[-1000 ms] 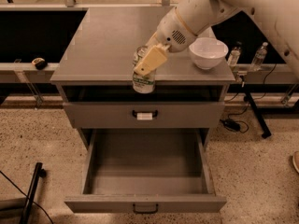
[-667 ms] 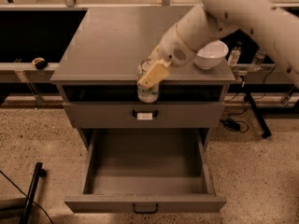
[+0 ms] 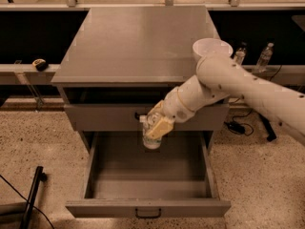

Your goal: Place 7up can into middle drawer

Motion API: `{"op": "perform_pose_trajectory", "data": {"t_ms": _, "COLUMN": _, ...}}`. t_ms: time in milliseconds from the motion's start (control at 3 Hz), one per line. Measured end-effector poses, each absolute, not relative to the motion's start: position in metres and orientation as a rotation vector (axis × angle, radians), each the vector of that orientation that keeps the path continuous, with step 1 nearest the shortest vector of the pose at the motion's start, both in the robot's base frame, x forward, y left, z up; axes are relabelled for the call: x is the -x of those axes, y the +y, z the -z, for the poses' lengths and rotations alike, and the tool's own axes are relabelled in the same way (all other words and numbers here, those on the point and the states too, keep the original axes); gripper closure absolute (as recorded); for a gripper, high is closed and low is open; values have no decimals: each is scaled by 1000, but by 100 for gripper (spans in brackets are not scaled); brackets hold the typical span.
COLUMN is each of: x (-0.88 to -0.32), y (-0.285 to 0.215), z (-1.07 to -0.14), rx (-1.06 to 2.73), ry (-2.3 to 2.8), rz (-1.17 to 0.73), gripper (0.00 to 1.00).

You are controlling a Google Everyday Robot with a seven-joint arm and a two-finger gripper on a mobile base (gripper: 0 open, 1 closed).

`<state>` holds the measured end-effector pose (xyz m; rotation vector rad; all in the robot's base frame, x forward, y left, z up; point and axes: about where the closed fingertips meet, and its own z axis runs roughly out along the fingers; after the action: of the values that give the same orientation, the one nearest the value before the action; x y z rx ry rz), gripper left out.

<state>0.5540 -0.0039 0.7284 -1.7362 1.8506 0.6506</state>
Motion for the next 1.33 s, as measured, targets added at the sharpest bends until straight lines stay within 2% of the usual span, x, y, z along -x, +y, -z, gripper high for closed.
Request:
{"op": "perform_pose_trajectory", "data": {"t_ms": 667, "x": -551, "y": -5, "z": -693, "rx": 1725, "ry": 1895, "rz": -678, "gripper": 100}}
{"op": "perform_pose_trajectory", "data": {"t_ms": 1333, "x": -515, "y": -6, "z": -541, "rx": 1779, "ry": 1969, "rz": -639, "gripper": 100}}
